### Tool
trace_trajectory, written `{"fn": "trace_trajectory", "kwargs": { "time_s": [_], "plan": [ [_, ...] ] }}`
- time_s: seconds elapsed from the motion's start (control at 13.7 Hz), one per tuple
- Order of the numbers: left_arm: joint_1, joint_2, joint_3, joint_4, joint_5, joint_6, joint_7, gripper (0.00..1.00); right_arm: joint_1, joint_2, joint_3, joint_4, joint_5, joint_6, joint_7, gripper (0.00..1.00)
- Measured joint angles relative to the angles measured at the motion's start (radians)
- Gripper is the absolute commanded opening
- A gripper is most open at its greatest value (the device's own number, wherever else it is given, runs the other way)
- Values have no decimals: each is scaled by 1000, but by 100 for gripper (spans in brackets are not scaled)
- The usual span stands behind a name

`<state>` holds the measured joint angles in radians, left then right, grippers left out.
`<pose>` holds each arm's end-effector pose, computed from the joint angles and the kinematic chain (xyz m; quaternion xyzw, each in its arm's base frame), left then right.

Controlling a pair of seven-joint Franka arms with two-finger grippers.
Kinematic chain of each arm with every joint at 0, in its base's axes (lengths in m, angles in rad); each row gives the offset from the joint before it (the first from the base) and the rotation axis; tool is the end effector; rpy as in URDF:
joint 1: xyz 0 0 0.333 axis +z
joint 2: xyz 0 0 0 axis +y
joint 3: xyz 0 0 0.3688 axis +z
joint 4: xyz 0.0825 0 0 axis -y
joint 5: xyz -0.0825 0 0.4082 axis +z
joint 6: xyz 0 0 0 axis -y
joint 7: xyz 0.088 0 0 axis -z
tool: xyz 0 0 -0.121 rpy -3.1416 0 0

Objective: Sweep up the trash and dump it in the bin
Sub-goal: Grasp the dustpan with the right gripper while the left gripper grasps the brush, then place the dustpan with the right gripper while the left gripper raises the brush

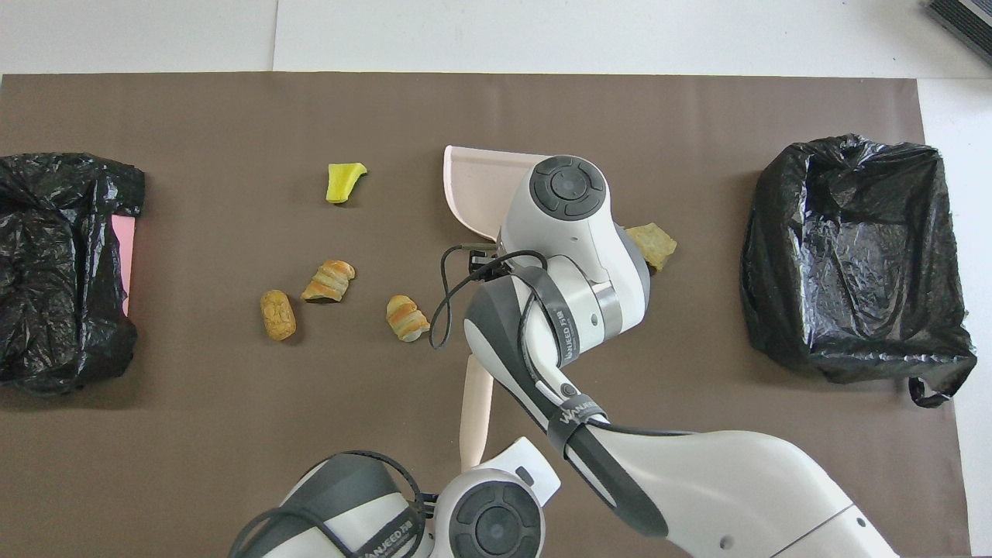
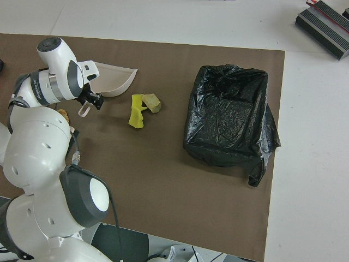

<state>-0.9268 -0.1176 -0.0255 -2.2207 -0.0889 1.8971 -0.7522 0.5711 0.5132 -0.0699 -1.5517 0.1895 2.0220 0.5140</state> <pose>0.2799 -0.4069 0.4367 -0.9907 0.0806 0.0969 0.0517 0.6341 0.3715 0.3696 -0.9965 0.0453 0.0504 0.0487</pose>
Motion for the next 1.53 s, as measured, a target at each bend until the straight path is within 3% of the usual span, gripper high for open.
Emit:
{"fn": "trace_trajectory", "kwargs": {
  "time_s": [0.15, 0.51, 0.8, 1.02, 1.24, 1.53],
  "plan": [
    [85, -40, 3, 0, 41, -57, 2, 0, 0, -2, 0, 0, 0, 0, 0, 0],
    [333, -55, 7, -13, 135, -94, 5, 0, -3, -15, -6, 5, -7, -25, -20, 0],
    [560, -41, 7, -41, 149, -2, 45, 0, -66, -163, -15, 13, -14, -218, -459, 0],
    [736, -13, 9, -48, 150, 45, 234, 0, -120, -283, -17, -5, -50, -371, -780, 0],
    [776, 14, 6, -73, 150, 81, 332, 0, -114, -353, -13, -111, -131, -354, -1046, 0],
    [769, 31, -20, -83, 150, 89, 488, 0, -84, -445, -7, -366, -190, -219, -1259, 0]
  ]
}}
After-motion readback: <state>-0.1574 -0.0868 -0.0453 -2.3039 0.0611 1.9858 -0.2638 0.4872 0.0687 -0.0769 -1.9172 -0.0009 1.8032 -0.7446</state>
